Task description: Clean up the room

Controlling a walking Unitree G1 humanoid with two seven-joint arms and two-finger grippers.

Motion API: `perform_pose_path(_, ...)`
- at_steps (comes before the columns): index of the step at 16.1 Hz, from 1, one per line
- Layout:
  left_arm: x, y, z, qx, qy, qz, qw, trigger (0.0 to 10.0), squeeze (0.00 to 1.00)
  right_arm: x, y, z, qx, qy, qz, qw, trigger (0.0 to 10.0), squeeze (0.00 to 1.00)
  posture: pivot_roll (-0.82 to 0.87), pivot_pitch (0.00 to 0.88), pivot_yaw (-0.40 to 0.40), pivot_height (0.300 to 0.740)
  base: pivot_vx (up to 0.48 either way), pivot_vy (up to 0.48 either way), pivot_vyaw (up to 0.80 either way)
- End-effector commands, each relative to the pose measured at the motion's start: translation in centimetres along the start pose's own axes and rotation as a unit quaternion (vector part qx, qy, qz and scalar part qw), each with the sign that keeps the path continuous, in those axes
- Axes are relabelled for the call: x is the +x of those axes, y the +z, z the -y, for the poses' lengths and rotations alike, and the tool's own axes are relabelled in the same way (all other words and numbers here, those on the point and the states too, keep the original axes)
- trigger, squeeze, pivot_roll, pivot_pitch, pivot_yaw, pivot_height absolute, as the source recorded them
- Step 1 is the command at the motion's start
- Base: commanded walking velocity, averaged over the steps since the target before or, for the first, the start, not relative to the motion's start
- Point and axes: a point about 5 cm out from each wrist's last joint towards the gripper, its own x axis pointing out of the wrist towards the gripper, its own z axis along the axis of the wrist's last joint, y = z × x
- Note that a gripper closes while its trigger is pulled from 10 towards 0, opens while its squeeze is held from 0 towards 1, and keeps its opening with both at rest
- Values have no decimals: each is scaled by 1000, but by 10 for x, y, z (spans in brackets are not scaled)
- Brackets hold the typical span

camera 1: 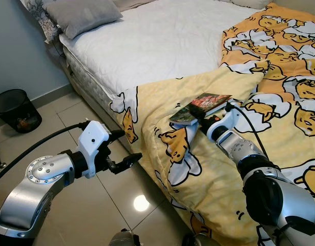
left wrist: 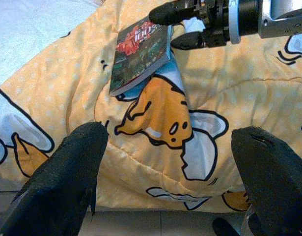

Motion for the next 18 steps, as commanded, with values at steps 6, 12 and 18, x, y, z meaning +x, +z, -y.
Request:
perform_pose_path(6,-1,-2,0,7,-4,-7,1000,10000,1000,7,-5,-11,-17,-17,5,1000,10000,0,101,54,54,740,0,0,0)
perform_pose_path(12,-5,-9,6,3,-6,-16,1000,10000,1000,3,-29,-4,-75,-20,-63,995,10000,0,102,44,41,740,0,0,0)
perform_pose_path(18,-6,-27,-5,6,68,-68,995,10000,1000,-9,-67,13,-53,-17,-142,988,10000,0,97,66,54,740,0,0,0)
